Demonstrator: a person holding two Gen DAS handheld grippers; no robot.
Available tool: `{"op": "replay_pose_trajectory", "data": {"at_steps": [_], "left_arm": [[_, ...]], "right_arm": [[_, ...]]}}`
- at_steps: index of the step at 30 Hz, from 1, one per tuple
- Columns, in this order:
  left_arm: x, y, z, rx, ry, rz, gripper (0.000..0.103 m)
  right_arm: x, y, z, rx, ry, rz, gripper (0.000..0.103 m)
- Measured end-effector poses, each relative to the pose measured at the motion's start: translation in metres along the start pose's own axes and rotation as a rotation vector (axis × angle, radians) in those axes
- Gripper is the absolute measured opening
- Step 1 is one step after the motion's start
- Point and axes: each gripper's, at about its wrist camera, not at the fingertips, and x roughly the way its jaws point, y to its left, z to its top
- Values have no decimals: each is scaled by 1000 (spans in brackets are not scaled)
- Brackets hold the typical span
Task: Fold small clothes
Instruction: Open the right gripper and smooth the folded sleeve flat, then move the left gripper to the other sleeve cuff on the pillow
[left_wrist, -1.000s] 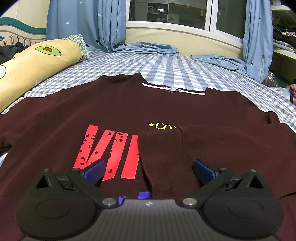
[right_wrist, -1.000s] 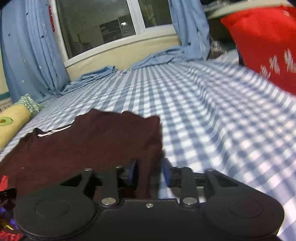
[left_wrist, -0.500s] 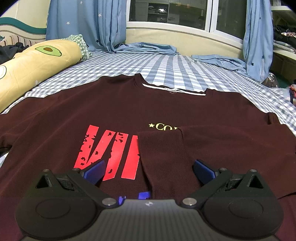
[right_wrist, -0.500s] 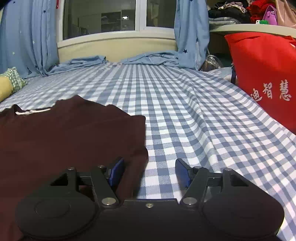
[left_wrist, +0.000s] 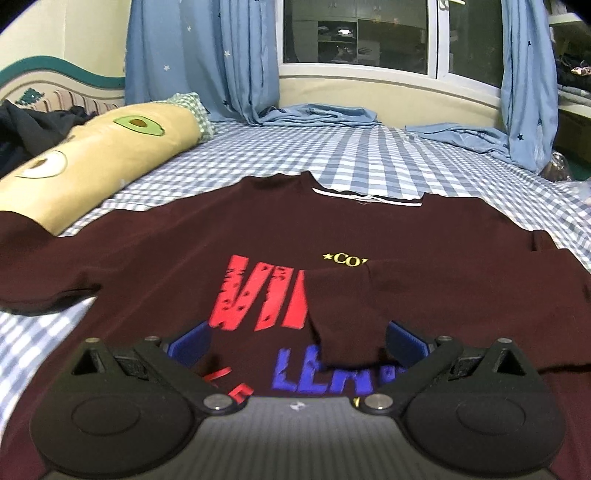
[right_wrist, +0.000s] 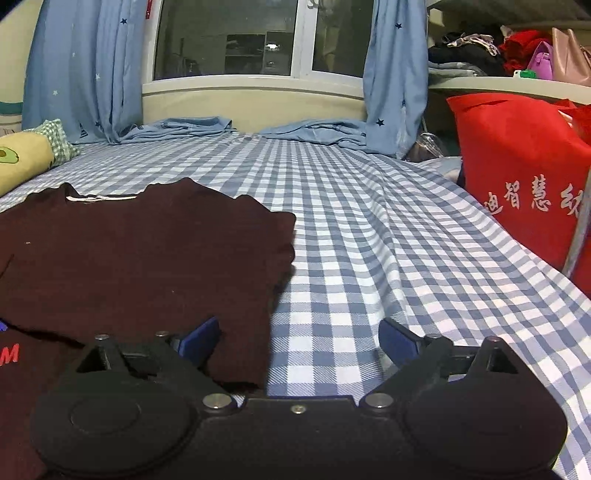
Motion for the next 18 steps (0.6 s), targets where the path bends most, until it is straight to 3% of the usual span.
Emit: {"op": "replay_pose_trajectory", "data": {"at_steps": [8, 18], "left_arm": [[-41, 24, -4, -60, 22, 40, 102], [-72, 65, -6, -114, 29, 107, 102]], "right_arm": [[-20, -7, 3, 15, -30, 33, 102], [-75, 6, 18, 22, -122, 166, 102]]}}
